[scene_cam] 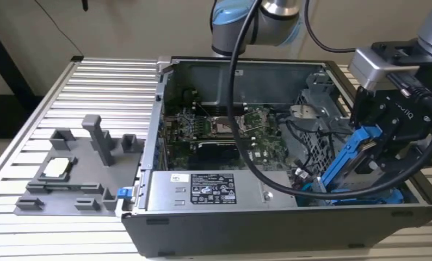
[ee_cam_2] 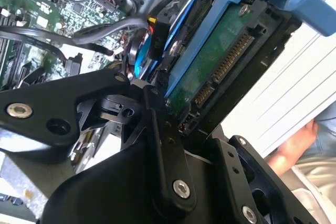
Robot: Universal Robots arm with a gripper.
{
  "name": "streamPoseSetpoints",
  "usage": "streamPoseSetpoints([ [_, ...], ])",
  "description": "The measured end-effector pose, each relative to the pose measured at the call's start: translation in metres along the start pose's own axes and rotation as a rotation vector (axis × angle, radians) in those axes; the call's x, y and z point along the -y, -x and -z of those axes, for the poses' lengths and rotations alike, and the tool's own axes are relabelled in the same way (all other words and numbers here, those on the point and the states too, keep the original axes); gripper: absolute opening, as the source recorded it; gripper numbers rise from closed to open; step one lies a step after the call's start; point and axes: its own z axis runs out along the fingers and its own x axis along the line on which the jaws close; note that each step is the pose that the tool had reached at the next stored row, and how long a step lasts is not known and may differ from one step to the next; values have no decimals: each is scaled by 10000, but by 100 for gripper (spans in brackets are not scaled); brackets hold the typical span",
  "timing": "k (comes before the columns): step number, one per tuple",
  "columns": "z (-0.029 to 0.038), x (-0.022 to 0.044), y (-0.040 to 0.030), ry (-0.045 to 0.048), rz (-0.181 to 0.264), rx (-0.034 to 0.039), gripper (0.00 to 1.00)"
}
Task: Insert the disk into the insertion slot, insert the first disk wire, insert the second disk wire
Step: 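Insert the disk into the insertion slot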
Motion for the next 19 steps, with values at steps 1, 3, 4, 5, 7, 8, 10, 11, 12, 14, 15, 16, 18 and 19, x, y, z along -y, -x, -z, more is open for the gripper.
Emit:
streamPoseSetpoints([
  [1,-19,0,0,0,0,2,33],
  [3,-55,1,0,0,-1,0,33],
  [4,-73,1,0,0,-1,0,33],
  [5,-92,2,0,-1,0,1,33],
  [7,-125,2,1,0,-1,-2,33],
  [8,-144,3,0,0,-1,5,33],
  [10,-160,3,0,0,0,1,33],
  [11,-166,3,0,0,0,0,33],
  [12,-169,3,0,-1,0,0,33],
  [14,-170,3,0,-1,-1,-2,33],
  [15,-170,3,0,-1,-1,-2,33],
  [16,-172,3,0,-2,0,0,33],
  [18,-173,3,0,-1,0,-4,33],
  [19,-173,2,-1,-1,0,-4,33],
])
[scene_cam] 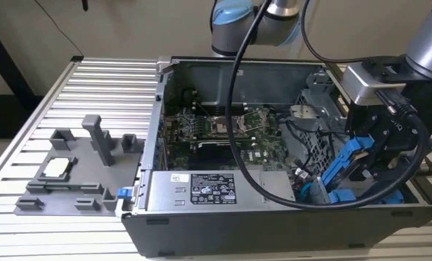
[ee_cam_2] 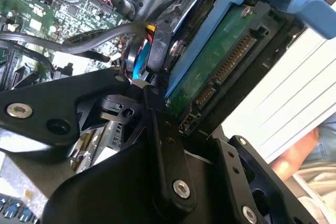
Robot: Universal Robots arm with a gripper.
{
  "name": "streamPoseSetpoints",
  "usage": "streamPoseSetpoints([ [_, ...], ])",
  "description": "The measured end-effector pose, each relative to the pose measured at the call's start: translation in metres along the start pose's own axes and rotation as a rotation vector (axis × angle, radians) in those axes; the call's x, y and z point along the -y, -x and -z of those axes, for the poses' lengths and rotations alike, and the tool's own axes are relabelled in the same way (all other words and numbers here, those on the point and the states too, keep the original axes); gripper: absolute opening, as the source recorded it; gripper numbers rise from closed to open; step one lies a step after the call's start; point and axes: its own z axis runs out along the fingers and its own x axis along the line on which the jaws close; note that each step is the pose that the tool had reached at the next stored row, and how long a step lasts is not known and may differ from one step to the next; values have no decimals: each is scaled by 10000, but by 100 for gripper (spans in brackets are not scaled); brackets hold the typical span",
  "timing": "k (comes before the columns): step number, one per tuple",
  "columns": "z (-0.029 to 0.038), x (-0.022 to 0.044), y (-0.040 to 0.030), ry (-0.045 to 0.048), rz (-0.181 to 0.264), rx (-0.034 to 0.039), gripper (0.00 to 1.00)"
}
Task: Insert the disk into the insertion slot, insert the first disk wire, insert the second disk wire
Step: 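Insert the disk into the insertion slot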
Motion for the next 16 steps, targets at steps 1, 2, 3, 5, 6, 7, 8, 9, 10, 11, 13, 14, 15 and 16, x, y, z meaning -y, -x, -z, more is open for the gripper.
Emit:
streamPoseSetpoints([
  [1,0,0,0,0,0,1,34],
  [2,-2,0,1,-1,-1,6,40],
  [3,-2,0,1,-1,-1,4,40],
  [5,-3,0,1,-1,-1,5,40],
  [6,-3,0,1,-1,-1,6,40],
  [7,8,0,1,-1,-4,4,40],
  [8,30,0,1,0,-6,6,40],
  [9,65,-1,1,0,-6,5,40],
  [10,108,-2,1,1,-7,6,40],
  [11,153,-3,1,3,-7,6,40],
  [13,244,-4,1,4,-6,7,40],
  [14,290,-5,1,5,-6,5,40],
  [15,336,-6,1,6,-7,6,40],
  [16,381,-6,1,8,-6,6,40],
])
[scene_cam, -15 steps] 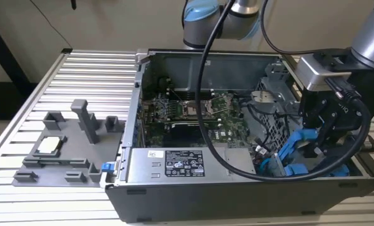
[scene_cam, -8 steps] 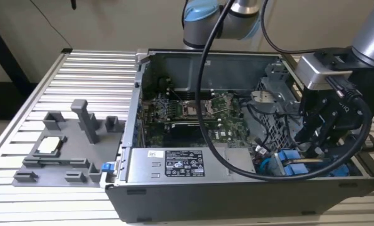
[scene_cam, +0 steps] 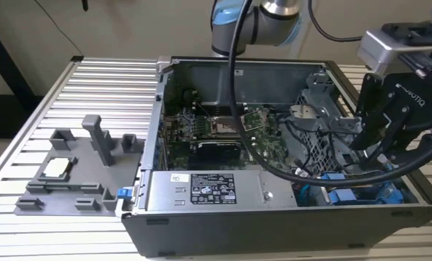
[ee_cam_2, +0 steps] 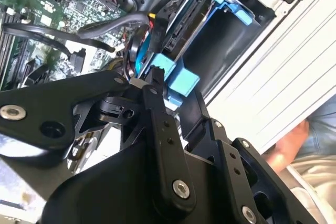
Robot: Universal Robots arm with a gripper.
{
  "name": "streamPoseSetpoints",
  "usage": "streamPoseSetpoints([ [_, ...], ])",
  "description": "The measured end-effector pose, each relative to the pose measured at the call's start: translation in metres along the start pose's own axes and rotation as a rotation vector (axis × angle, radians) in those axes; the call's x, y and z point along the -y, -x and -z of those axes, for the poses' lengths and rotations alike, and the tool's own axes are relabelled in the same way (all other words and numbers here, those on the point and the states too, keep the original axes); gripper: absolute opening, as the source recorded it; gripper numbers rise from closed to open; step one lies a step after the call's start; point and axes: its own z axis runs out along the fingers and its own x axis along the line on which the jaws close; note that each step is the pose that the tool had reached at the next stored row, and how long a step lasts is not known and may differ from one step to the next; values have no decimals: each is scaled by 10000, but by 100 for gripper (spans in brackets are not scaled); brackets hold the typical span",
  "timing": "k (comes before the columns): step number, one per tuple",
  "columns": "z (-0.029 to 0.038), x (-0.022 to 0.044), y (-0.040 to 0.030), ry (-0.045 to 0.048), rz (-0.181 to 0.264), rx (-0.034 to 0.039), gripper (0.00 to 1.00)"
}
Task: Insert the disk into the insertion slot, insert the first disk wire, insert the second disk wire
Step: 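Insert the disk into the insertion slot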
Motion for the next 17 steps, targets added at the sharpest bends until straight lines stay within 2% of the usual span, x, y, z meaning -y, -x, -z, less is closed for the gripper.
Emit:
streamPoseSetpoints([
  [2,69,-1,0,3,0,-14,40],
  [6,74,-1,2,4,0,-22,40],
  [7,75,-2,3,-22,0,-25,40],
  [8,75,-4,3,-178,1,-21,40],
  [13,75,-6,4,-1096,21,46,40],
  [14,74,-7,8,-1256,31,68,40],
  [15,69,-6,18,-1306,74,74,40],
  [17,64,-6,25,-1307,317,85,40],
])
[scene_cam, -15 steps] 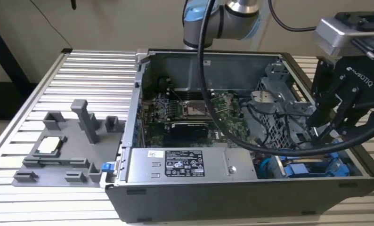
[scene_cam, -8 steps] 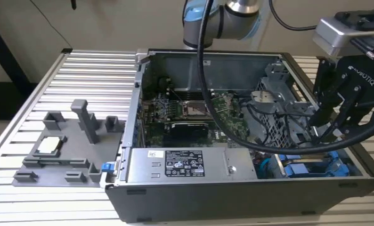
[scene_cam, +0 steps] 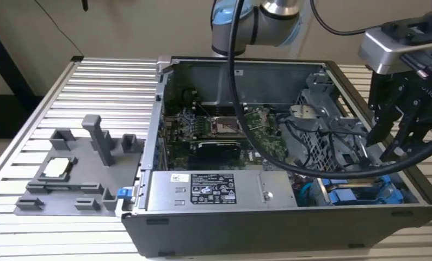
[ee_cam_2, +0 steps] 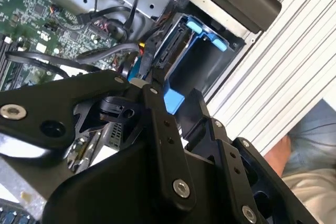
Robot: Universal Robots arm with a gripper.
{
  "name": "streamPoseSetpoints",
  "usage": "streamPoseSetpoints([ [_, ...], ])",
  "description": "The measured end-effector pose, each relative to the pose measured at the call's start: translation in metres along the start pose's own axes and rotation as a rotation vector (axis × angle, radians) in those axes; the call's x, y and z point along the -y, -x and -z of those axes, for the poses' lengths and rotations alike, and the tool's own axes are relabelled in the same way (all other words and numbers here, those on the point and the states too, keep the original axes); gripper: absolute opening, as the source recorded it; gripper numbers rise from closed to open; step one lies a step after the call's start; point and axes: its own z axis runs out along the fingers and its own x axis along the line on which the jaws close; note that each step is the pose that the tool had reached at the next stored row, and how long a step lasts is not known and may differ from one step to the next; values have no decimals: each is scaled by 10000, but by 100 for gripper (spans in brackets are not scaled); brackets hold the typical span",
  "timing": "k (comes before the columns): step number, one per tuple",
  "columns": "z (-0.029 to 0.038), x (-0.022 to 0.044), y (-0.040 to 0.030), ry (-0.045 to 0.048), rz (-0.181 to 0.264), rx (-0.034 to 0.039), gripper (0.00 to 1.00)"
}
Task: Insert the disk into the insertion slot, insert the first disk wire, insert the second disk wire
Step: 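Insert the disk into the insertion slot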
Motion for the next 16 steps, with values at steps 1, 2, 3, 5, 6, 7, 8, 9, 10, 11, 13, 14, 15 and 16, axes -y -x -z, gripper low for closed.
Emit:
streamPoseSetpoints([
  [1,0,0,1,1,164,17,40],
  [2,0,-1,1,2,341,38,40],
  [3,-1,-1,1,0,511,68,40],
  [5,-1,-1,1,-132,621,254,40],
  [6,-1,-1,1,-219,619,399,40],
  [7,0,-1,2,-291,631,520,40],
  [8,-4,-1,4,-327,701,576,40],
  [9,-7,-1,7,-324,825,594,40],
  [10,-10,-2,11,-320,949,607,40],
  [11,-15,-2,20,-318,1028,617,40],
  [13,-36,-4,42,-376,1080,618,40],
  [14,-46,-5,52,-415,1086,615,40],
  [15,-54,-5,61,-454,1088,609,40],
  [16,-61,-5,68,-478,1091,609,40],
])
